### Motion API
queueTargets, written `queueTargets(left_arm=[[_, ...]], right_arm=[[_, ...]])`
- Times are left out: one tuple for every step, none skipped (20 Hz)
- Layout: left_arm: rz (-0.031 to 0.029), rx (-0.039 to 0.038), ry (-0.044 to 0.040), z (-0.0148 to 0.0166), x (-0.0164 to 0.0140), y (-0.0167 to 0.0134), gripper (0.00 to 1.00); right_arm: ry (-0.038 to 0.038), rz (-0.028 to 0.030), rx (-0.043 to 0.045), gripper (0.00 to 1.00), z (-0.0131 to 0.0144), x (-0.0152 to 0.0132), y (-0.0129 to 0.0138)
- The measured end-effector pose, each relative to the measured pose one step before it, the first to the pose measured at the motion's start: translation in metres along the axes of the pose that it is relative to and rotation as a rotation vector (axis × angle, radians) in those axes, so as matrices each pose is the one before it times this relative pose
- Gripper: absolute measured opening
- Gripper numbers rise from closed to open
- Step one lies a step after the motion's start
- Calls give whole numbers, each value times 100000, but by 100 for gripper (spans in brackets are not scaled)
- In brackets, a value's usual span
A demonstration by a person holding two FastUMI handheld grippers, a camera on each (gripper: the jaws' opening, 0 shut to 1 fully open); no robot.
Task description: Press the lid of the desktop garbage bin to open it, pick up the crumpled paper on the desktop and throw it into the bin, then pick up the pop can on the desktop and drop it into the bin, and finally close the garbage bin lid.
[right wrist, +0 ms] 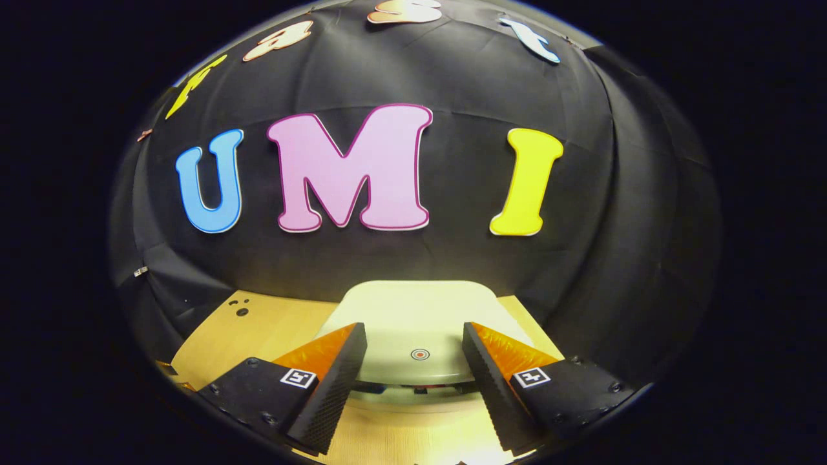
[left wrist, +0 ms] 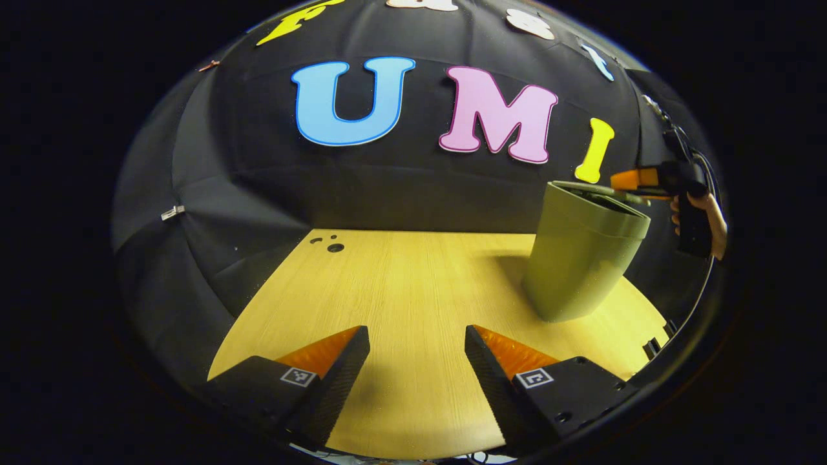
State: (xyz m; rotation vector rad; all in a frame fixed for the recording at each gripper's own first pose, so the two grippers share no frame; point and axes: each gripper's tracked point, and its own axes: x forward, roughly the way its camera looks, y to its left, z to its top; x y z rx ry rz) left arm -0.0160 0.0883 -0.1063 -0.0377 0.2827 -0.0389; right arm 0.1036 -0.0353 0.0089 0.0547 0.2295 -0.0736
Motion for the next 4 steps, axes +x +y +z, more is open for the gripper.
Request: queueTargets(left_arm=[[-109,594,-845,353,-109,109,96],[-96,625,-834,348,-52,177,96],[-122,656,-893,329,-111,175,96],[-357,665,-893,239,-221,216,96]], right_arm=[[827,-574,997,95,-560,34,-18],[685,-553,1279,95,-502,-31,-37],[407,-547,1043,95,-272,-104,-4],[-1456,-656,190,95,233,230,28]])
